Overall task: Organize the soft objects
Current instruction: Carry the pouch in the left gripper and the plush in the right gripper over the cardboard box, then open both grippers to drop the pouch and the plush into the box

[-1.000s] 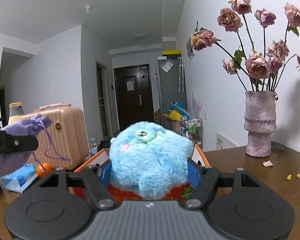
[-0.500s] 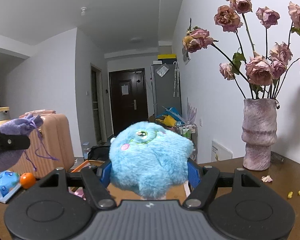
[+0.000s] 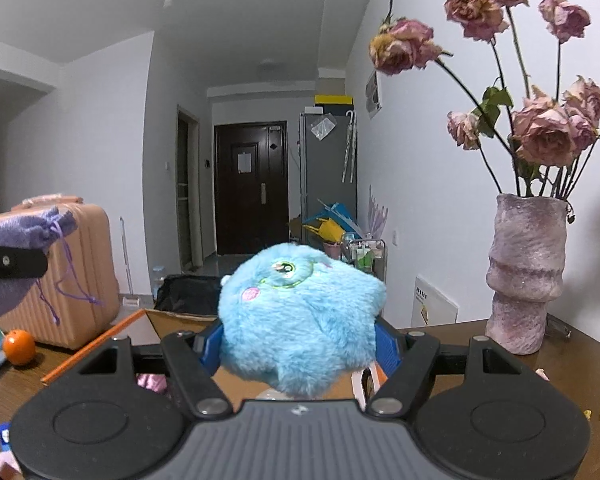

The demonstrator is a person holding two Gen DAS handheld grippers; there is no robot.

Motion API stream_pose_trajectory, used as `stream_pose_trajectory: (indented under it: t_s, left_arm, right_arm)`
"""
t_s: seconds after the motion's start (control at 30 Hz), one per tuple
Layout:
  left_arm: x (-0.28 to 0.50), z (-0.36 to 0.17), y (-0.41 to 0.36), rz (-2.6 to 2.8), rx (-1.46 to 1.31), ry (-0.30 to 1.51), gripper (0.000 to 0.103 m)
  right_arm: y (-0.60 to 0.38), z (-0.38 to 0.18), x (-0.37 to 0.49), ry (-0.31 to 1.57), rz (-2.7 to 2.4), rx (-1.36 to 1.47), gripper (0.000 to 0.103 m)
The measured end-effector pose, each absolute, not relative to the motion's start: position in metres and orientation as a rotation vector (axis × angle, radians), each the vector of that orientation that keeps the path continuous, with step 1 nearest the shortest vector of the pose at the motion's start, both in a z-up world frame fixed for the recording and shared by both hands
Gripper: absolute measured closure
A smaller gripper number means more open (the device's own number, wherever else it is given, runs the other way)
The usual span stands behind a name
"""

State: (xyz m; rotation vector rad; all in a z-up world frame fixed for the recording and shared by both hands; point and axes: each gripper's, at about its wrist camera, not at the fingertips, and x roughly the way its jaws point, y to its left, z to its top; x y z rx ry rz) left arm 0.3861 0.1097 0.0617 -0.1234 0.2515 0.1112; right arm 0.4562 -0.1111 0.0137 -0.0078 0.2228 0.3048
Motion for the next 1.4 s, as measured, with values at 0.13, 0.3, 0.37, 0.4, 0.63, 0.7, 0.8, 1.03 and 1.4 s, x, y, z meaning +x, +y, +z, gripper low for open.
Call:
stream_pose_trajectory:
  t_s: [0.13,0.3,0.37,0.4,0.63,0.7,0.8,1.03,1.4]
  left_arm:
    - [0.399,0.061,0.113,0.107,-0.122,0.259,0.055]
    - [0.418,0.057,0.115,0.097,-0.109,0.274,0.055]
    - [0.428,0.054,0.114,0.096,-0.098,0.287,0.055]
    - [0.433,0.052,0.114,0.095,-0.094,0.293,0.055]
    - [0.467,0.037,0.112,0.088,-0.053,0.343,0.055]
    - [0.477,0.03,0.111,0.09,-0.041,0.362,0.055]
    - [0.489,0.021,0.11,0.102,-0.008,0.385,0.055]
    - [0.507,0.001,0.111,0.125,0.034,0.447,0.055]
    - [0.516,-0.012,0.109,0.145,0.07,0.476,0.041]
  right_arm:
    - [-0.106,0.01,0.47,0.24,0.305,-0.03,0.032]
    - [-0.097,0.004,0.487,0.267,0.31,-0.075,0.032]
    - [-0.093,0.002,0.494,0.281,0.312,-0.095,0.032]
    - [-0.091,0.0,0.497,0.288,0.312,-0.102,0.032]
    - [-0.079,-0.018,0.517,0.341,0.303,-0.143,0.032]
    - [-0.078,-0.023,0.52,0.358,0.304,-0.144,0.032]
    - [-0.076,-0.03,0.523,0.374,0.305,-0.156,0.032]
    - [-0.077,-0.041,0.527,0.416,0.295,-0.156,0.032]
    - [-0.082,-0.045,0.529,0.429,0.302,-0.127,0.027]
